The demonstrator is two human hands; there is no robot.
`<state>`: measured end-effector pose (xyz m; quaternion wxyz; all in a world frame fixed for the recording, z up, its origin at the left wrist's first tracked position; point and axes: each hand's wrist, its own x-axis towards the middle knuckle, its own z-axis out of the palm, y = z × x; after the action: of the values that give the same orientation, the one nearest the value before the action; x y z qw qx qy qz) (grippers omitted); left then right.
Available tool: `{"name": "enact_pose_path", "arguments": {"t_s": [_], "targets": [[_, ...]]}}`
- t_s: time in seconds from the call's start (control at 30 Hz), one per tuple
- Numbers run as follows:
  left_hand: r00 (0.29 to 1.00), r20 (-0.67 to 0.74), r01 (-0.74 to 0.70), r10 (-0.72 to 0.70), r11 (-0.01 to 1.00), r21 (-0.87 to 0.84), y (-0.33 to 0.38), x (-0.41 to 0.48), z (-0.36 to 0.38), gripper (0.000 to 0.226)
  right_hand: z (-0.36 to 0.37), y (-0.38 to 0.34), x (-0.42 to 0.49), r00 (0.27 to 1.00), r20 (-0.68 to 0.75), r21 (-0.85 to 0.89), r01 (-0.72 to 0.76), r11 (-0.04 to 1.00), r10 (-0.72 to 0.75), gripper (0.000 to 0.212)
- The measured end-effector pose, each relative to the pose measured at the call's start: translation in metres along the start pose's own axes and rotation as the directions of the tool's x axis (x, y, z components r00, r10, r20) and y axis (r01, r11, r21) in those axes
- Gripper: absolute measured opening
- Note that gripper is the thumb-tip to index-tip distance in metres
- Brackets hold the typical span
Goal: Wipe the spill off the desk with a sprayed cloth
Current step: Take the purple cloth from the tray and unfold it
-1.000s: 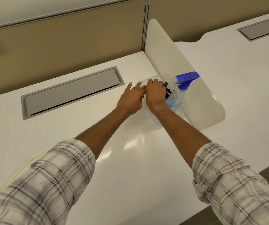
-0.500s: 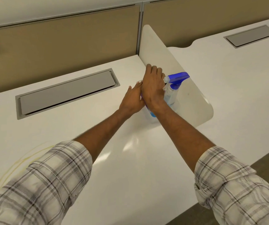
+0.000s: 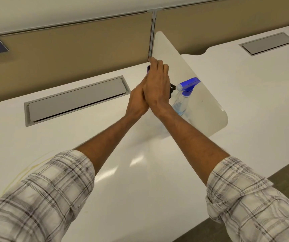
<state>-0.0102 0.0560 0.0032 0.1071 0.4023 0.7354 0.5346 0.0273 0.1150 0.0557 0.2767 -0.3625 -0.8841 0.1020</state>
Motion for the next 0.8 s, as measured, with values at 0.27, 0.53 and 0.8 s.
{"name": "enact_pose_path", "arguments": {"t_s": [0.27, 0.53, 0.8], "targets": [[0.97, -0.064, 0.204, -0.233, 0.933, -0.297, 0.026, 0.002, -0.021, 0.027, -0.018, -0.021, 0.008, 0.996, -0.046, -0.149, 0.065, 0.987, -0.073, 0.037], [0.989, -0.075, 0.093, -0.125, 0.938, -0.335, 0.051, -0.003, -0.044, 0.027, -0.043, -0.041, 0.006, 0.994, -0.07, -0.031, 0.081, 0.996, -0.083, 0.035], [0.997, -0.074, -0.005, -0.013, 0.972, -0.236, 0.068, -0.017, -0.127, 0.02, -0.097, -0.077, -0.008, 0.958, 0.202, 0.503, 0.075, 0.861, -0.202, 0.075]]}}
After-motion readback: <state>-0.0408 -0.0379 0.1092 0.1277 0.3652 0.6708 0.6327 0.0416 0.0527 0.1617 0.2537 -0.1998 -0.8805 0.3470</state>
